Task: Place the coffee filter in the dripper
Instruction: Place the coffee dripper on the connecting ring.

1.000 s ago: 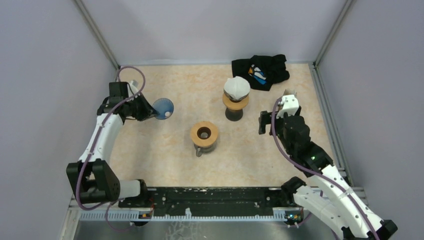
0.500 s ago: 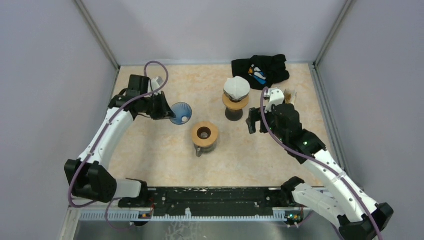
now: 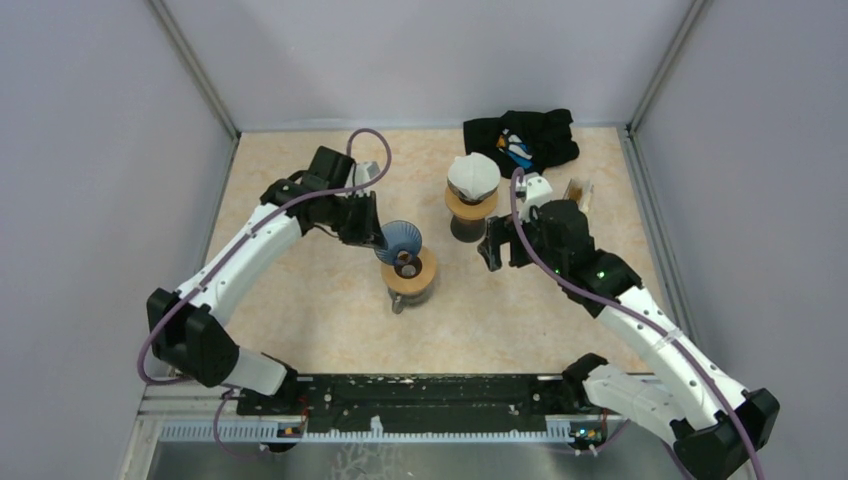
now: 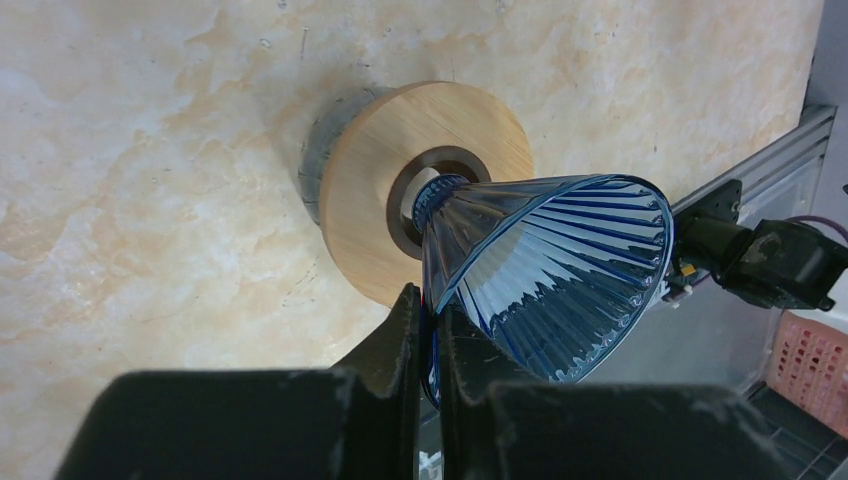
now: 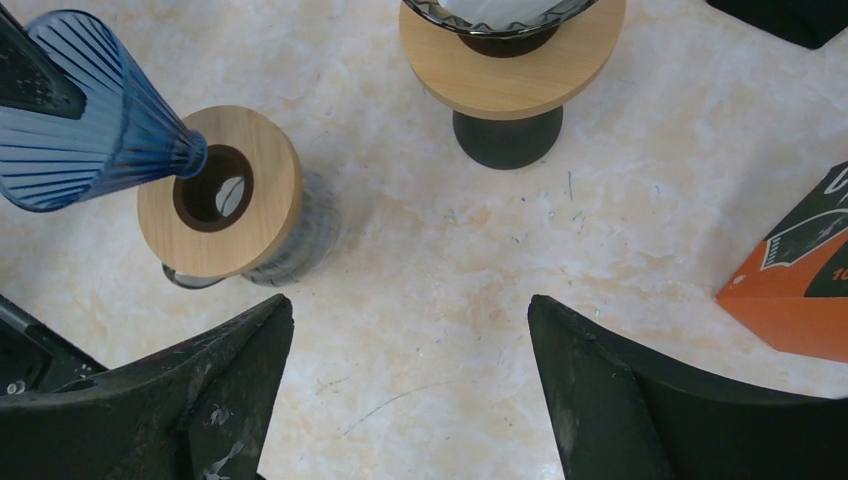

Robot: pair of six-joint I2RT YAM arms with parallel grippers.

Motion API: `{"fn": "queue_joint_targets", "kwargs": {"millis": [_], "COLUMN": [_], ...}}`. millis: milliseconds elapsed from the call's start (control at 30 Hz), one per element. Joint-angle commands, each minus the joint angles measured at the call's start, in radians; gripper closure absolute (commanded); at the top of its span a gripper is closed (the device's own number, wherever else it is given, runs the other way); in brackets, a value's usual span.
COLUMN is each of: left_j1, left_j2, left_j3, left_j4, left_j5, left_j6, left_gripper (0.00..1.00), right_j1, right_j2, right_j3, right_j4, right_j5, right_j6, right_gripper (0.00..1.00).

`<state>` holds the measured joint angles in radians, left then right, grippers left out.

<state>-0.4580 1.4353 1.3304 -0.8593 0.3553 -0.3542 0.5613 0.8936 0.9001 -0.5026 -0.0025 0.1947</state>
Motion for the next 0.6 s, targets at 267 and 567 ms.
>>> {"fn": "queue_joint_targets", "kwargs": {"millis": [267,567], "left_j1": [-0.090,-0.108], "left_j2": [0.074,0.108], "left_j3": [0.081,0.086], "left_j4": [-0.051,-0.074], "left_j5": [-0.054,-0.091], "left_j6": [0.002,0.017], "left_gripper": [0.99,0.99], "right_j1": [0.030,0.060], "right_j2": [0.016,0.043], "right_j3": [0.043,0.048], "right_j4": [0.051,0.060], "right_j5": [-0.060,-0.066], "right_j6": [0.019,0.028], "right_gripper": [0.13,0.14]}}
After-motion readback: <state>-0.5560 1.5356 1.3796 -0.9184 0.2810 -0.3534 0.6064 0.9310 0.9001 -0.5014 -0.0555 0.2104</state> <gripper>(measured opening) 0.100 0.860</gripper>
